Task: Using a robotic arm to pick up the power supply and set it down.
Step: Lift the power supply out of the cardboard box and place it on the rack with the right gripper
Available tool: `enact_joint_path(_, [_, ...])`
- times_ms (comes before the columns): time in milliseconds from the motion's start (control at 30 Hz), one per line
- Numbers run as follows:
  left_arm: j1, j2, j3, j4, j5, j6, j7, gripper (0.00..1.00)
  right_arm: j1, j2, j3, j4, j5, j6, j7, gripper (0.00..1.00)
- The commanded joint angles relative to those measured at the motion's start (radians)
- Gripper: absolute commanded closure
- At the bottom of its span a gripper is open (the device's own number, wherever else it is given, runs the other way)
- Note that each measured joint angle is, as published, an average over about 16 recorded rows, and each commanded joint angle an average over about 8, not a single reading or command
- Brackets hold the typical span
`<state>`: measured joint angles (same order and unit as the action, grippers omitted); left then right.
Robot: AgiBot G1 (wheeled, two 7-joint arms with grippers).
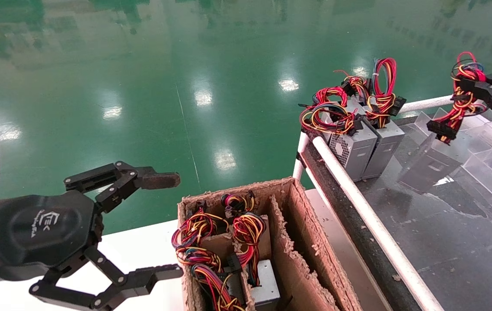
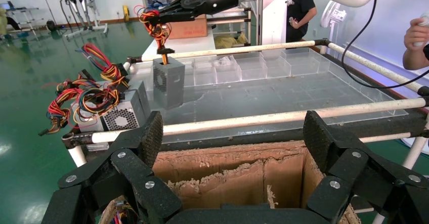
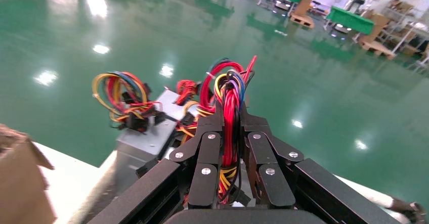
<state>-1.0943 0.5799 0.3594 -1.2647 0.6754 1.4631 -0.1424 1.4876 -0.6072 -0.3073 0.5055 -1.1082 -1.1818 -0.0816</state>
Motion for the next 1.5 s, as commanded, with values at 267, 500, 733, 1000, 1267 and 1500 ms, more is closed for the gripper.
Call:
enact_joint_path(267, [0.0,0.0,0.0,0.0,0.0,0.0,0.0,0.0,0.097,-0.082,-0.04,-0.164,-0.069,0.025,-0.059,1.0])
enact_joint_path(500, [0.0,0.0,0.0,0.0,0.0,0.0,0.0,0.0,0.166,-0.12,-0.061,-0.26,-0.101,0.013,-0.108,1.0])
enact_joint_path(733, [0.0,0.0,0.0,0.0,0.0,0.0,0.0,0.0,0.234,-0.155,-0.075,-0.321,-0.126,0.018,-0.151,1.0])
enact_joint_path(1000, [0.0,0.0,0.0,0.0,0.0,0.0,0.0,0.0,0.297,-0.203,-0.1,-0.375,-0.164,0.042,-0.194,1.0])
enact_joint_path(1267, [0.0,0.0,0.0,0.0,0.0,0.0,0.0,0.0,0.343,-0.27,-0.126,-0.416,-0.206,0.107,-0.246,1.0])
enact_joint_path(1500, [0.0,0.0,0.0,0.0,0.0,0.0,0.0,0.0,0.369,-0.321,-0.141,-0.438,-0.23,0.161,-0.294,1.0])
